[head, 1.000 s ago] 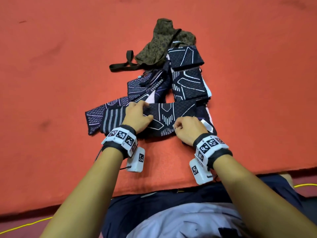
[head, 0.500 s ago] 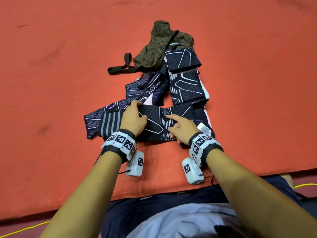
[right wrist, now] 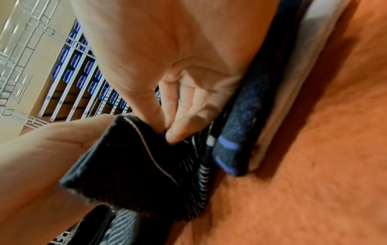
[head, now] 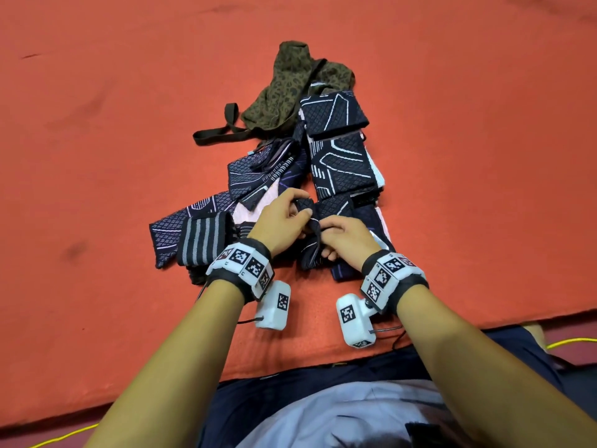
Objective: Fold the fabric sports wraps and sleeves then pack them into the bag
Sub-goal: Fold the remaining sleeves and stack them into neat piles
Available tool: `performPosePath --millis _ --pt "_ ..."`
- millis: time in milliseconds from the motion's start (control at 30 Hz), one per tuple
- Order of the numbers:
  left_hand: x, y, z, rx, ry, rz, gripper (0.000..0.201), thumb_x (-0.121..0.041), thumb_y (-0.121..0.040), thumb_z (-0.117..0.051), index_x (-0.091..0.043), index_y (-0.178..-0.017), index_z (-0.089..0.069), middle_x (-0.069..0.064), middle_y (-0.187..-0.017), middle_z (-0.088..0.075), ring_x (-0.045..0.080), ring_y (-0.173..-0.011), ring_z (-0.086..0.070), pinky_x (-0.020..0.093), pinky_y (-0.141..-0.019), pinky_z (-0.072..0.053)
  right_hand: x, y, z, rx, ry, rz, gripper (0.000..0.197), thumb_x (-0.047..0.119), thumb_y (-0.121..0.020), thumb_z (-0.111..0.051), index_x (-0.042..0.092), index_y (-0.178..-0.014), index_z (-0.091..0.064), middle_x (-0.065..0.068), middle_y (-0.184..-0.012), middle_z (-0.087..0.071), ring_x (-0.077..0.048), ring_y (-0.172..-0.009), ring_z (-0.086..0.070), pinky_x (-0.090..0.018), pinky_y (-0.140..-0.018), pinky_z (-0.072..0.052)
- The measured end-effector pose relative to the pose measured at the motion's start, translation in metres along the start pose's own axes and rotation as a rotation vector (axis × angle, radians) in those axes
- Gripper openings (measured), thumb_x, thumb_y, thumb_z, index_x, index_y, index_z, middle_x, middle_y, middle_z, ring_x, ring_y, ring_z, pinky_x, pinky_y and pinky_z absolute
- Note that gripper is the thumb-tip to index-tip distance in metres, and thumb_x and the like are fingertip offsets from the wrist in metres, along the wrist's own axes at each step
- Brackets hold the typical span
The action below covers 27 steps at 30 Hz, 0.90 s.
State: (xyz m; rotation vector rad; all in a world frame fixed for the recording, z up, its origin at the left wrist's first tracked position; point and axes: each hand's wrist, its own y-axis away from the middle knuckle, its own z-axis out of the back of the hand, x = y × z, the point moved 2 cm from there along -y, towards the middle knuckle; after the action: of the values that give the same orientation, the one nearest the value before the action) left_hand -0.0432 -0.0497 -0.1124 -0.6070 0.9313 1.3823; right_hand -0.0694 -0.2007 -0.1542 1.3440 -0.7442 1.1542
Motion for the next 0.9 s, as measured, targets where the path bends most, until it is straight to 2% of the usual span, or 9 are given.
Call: performPosePath --millis 100,200,333,400,467,567,633,800,900 --pt "0.001 -0.003 -0.009 -0.009 0.003 0.015 0.019 -0.024 -0.096 -0.059 -0.028 -0.115 -0.057 0.000 -0.073 -0.055 0.017 -0.069 -0.065 0.050 -0.081 -0.058 -0.003 0.005 0.009 -0.060 -0.112 0.007 0.013 0.003 -0.093 -0.058 0.009 -0.099 -0.068 -0.010 -0.078 -0.065 -0.017 -0.060 -0.062 -0.030 -0.060 -0.054" --pt "-0.002 -0.003 -0.015 -0.026 0.029 0.031 0.014 -0.029 -0.099 -0.054 -0.026 -0.112 -0.060 -0.006 -0.075 -0.058 0.014 -0.072 -0.065 0.044 -0.084 -0.058 -0.003 0.011 0.013 -0.050 -0.199 0.017 0.009 0.017 -0.092 -0.067 0.013 -0.099 -0.070 -0.006 -0.086 -0.069 -0.018 -0.075 -0.066 -0.034 -0.074 -0.056" --pt "-0.004 0.001 -0.018 0.036 0.071 0.075 0.028 -0.023 -0.106 -0.038 -0.016 -0.121 -0.061 -0.001 -0.091 -0.065 0.014 -0.080 -0.061 0.036 -0.080 -0.054 -0.005 0.008 0.016 -0.113 -0.023 0.062 0.032 0.042 -0.077 -0.081 0.025 -0.102 -0.068 0.004 -0.091 -0.074 -0.010 -0.084 -0.071 -0.027 -0.075 -0.057" --pt "-0.002 0.004 -0.017 0.057 0.070 0.094 0.029 -0.015 -0.106 -0.036 -0.021 -0.124 -0.058 0.001 -0.094 -0.064 0.015 -0.083 -0.061 0.033 -0.077 -0.053 -0.005 0.005 0.020 -0.199 0.156 0.101 0.023 0.037 -0.077 -0.079 0.025 -0.095 -0.069 0.009 -0.086 -0.073 -0.006 -0.082 -0.068 -0.025 -0.076 -0.053" --pt "0.001 0.005 -0.016 0.053 0.025 0.101 0.029 -0.013 -0.103 -0.041 -0.028 -0.121 -0.057 0.002 -0.096 -0.065 0.019 -0.086 -0.064 0.036 -0.082 -0.056 -0.002 0.004 0.027 -0.293 0.259 0.129 0.008 0.029 -0.082 -0.074 0.025 -0.086 -0.068 0.011 -0.085 -0.070 -0.005 -0.080 -0.064 -0.025 -0.078 -0.047" --pt "0.011 0.003 -0.015 0.046 -0.050 0.089 0.034 -0.027 -0.089 -0.050 -0.033 -0.121 -0.057 0.000 -0.101 -0.062 0.026 -0.097 -0.066 0.050 -0.091 -0.055 0.003 0.003 0.038 -0.395 0.368 0.166 0.005 0.026 -0.087 -0.071 0.027 -0.083 -0.068 0.007 -0.100 -0.057 -0.013 -0.088 -0.057 -0.022 -0.085 -0.038" --pt "0.012 0.002 -0.016 0.043 -0.087 0.070 0.041 -0.028 -0.084 -0.052 -0.031 -0.125 -0.058 0.006 -0.111 -0.059 0.027 -0.095 -0.066 0.051 -0.091 -0.054 0.006 0.002 0.041 -0.415 0.361 0.159 0.004 0.025 -0.087 -0.071 0.025 -0.083 -0.070 0.005 -0.106 -0.049 -0.013 -0.089 -0.055 -0.021 -0.084 -0.038" --pt "0.000 0.005 -0.017 0.065 -0.183 0.005 0.045 -0.012 -0.092 -0.061 -0.020 -0.136 -0.055 0.012 -0.121 -0.053 0.022 -0.081 -0.062 0.041 -0.092 -0.053 0.004 -0.005 0.035 -0.335 0.442 0.161 0.019 0.041 -0.083 -0.073 0.029 -0.076 -0.061 0.003 -0.099 -0.063 -0.019 -0.096 -0.056 -0.031 -0.086 -0.043" --pt "0.000 0.006 -0.016 0.062 -0.171 -0.017 0.045 -0.012 -0.093 -0.060 -0.020 -0.137 -0.054 0.011 -0.121 -0.053 0.017 -0.077 -0.061 0.041 -0.090 -0.054 0.006 -0.004 0.035 -0.347 0.412 0.183 0.022 0.036 -0.087 -0.069 0.021 -0.074 -0.061 0.007 -0.087 -0.066 -0.019 -0.087 -0.061 -0.031 -0.081 -0.044"
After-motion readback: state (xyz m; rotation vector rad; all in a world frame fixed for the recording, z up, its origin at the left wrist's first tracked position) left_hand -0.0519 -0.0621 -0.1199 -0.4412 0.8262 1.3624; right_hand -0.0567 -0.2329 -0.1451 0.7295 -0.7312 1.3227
